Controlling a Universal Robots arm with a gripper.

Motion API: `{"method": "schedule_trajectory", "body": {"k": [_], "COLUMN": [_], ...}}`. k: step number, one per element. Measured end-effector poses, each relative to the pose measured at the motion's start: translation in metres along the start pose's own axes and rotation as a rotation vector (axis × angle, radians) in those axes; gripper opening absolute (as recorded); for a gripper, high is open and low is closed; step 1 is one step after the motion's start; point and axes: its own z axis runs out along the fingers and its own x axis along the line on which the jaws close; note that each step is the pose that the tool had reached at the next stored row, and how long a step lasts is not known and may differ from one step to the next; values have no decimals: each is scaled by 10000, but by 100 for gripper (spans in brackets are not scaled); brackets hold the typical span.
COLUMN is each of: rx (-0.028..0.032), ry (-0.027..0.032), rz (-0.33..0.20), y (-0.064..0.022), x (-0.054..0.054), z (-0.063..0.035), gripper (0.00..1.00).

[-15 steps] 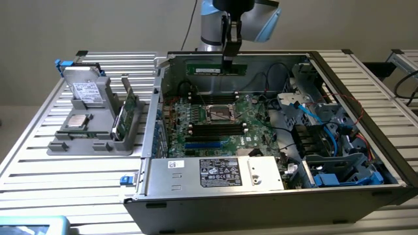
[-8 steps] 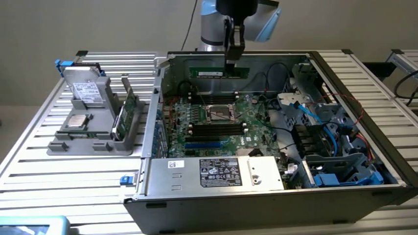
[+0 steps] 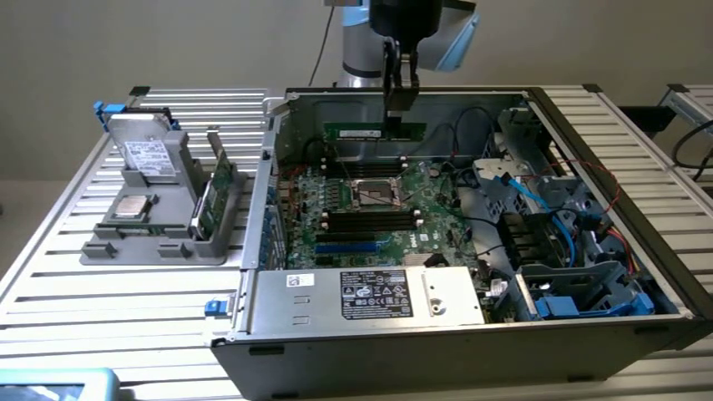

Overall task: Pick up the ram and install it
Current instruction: 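Insert the ram into the slot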

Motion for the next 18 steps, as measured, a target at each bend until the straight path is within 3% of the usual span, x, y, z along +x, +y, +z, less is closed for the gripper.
{"method": "schedule_trajectory", "body": {"k": [4, 8, 11, 14, 18], "rx": [35, 162, 209, 227, 235], "ry": [3, 0, 4, 50, 153], "rz": [-69, -112, -114, -125, -149], "y": [-2, -2, -3, -2, -4], "x": [1, 0, 3, 13, 25], "z": [47, 84, 116, 136, 163], "gripper": [12, 12, 12, 12, 12]}}
